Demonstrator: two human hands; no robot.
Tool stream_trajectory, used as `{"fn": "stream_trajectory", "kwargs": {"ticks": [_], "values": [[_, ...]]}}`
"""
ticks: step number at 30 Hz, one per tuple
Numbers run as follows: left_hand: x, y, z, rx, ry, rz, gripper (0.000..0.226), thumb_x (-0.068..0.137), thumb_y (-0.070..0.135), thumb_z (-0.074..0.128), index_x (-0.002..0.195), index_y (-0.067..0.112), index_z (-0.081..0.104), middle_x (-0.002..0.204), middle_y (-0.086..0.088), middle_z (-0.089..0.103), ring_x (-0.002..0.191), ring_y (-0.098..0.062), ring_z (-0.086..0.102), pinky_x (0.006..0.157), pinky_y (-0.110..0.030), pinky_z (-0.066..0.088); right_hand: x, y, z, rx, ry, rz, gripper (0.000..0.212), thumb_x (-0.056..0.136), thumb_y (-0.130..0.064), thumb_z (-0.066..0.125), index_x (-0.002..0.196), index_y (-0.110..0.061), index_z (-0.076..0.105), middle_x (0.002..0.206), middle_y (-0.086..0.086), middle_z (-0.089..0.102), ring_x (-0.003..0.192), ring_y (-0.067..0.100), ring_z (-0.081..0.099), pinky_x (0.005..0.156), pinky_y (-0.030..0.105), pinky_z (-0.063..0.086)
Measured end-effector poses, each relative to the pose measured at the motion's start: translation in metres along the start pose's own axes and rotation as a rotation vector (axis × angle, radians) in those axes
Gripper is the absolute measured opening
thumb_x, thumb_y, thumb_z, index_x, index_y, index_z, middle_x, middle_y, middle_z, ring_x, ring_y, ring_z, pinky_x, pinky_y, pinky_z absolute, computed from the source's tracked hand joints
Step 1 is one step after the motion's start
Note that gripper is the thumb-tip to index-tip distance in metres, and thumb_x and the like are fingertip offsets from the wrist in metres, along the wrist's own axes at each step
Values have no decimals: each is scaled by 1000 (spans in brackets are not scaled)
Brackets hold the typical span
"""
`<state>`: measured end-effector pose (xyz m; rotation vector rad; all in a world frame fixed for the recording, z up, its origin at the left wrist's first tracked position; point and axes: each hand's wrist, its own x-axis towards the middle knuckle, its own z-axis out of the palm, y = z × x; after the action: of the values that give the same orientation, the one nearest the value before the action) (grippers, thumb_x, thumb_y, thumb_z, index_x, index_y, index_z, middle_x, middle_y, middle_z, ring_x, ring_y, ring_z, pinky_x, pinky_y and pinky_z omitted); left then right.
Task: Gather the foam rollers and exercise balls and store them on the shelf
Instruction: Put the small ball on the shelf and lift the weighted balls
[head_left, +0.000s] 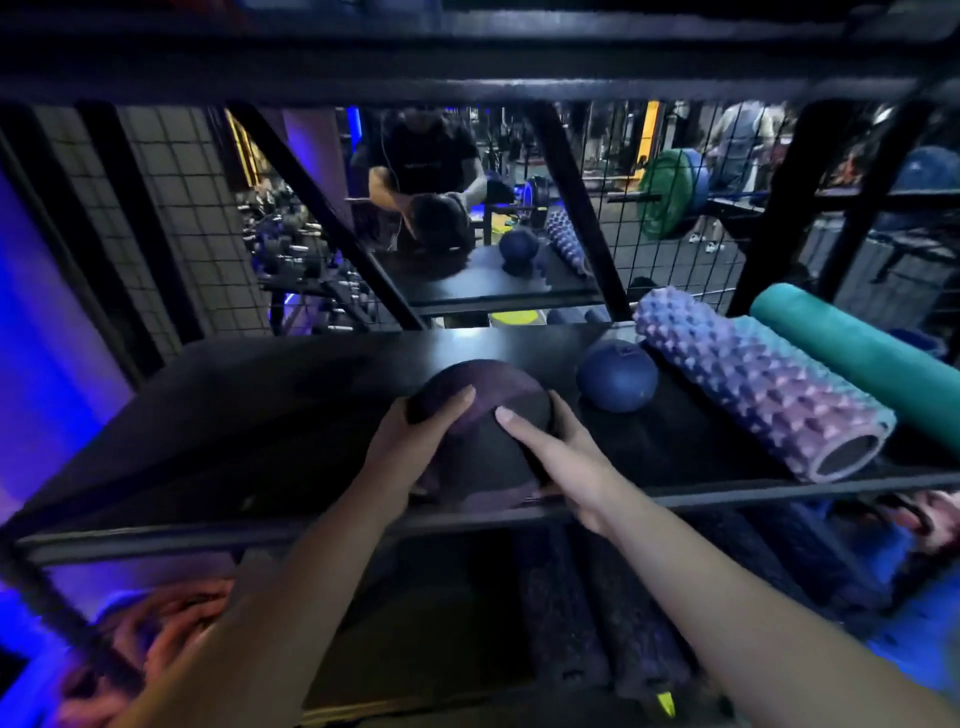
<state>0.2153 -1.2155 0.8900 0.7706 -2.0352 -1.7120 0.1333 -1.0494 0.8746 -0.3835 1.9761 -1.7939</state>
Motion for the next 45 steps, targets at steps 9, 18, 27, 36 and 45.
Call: {"fn": "stream_trajectory", "kwargs": {"ticks": [9, 18, 27, 36, 45], "values": [[97, -8, 67, 260, 95, 198, 66, 99, 66, 43, 159, 42, 30, 165, -7, 35, 154, -23, 29, 122, -33, 23, 109, -12, -38, -314, 152, -208, 58, 100, -53, 53, 149, -22, 48, 143, -3, 60, 136, 14, 51, 109, 20, 35], [129, -31, 93, 15, 328, 340, 47, 100, 57, 48, 141, 38, 59, 145, 6, 53, 138, -4, 45, 124, -35, 31, 155, 2, -23, -160, 186, -230, 44, 97, -69, 31, 136, -58, 50, 150, -23, 47, 140, -3, 37, 126, 40, 19], [126, -27, 63, 68, 133, 265, 53, 103, 58, 44, 151, 35, 48, 157, 4, 43, 144, -8, 39, 119, -25, 28, 143, -13, -17, -283, 86, -257, 53, 107, -52, 30, 156, -32, 36, 165, -8, 28, 152, 8, 21, 128, 34, 10], [23, -40, -12, -39, 424, 529, 39, 106, 34, 40, 123, 16, 70, 116, -12, 71, 109, -33, 65, 103, -47, 50, 4, -1, -6, -234, 471, -384, 51, 110, -40, 30, 157, -23, 33, 165, -9, 25, 151, 0, 19, 122, 18, 10], [-78, -164, -21, 48, 95, 533, 18, 104, 19, 56, 112, 13, 70, 102, 2, 68, 95, -2, 63, 85, -23, 52, -94, 130, 31, -425, 510, -256, 53, 107, -38, 45, 155, -18, 39, 164, -3, 31, 151, 1, 22, 126, 25, 16]]}}
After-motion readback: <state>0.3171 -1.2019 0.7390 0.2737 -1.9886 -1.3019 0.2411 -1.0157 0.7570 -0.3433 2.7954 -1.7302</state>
